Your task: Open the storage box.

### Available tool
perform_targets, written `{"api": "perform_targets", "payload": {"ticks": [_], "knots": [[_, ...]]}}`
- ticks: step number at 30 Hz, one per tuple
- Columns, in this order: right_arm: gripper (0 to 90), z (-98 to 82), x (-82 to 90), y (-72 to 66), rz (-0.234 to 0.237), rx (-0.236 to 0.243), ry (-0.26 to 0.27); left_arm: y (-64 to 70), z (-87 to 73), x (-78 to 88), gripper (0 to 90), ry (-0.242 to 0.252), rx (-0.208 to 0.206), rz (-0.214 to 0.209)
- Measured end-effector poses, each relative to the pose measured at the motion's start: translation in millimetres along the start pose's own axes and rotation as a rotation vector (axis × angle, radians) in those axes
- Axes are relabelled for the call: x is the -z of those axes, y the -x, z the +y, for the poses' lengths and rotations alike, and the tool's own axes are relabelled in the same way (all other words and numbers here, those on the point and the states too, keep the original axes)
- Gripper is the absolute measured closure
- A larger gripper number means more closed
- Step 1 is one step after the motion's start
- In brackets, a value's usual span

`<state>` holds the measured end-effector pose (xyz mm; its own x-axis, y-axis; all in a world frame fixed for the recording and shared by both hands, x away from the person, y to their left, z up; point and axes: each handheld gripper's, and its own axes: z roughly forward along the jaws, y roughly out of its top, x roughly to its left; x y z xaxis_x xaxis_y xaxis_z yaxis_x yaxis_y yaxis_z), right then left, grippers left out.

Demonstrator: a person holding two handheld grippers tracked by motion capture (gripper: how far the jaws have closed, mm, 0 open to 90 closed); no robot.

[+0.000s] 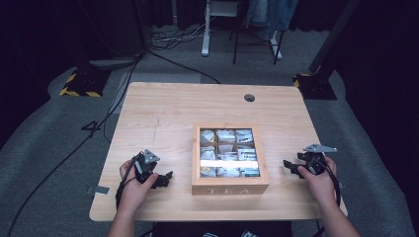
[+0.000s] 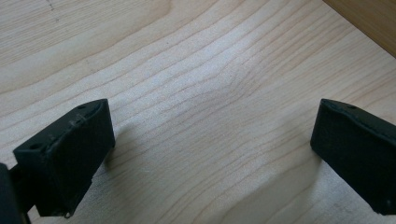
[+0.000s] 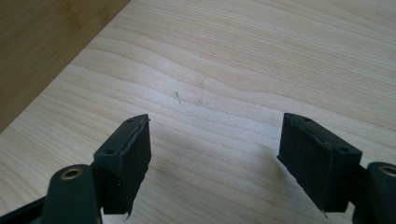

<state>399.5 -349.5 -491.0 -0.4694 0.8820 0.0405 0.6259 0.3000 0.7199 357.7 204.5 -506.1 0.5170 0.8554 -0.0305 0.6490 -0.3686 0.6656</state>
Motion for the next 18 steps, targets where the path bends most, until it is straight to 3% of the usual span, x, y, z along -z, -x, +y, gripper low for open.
{"api": "perform_targets", "payload": {"ticks": [9,15,18], "knots": [[24.6,8.1,18.4,-6.9,0.040,0.005,0.018,0.0,0.0,0.0,0.2,0.000,0.000,0.000],[24.1,15.2,30.4,-20.3,0.070,0.014,0.027,0.0,0.0,0.0,0.2,0.000,0.000,0.000],[23.4,17.3,35.8,-27.1,0.092,0.005,-0.015,0.0,0.0,-0.1,0.2,0.000,0.000,0.000]]}}
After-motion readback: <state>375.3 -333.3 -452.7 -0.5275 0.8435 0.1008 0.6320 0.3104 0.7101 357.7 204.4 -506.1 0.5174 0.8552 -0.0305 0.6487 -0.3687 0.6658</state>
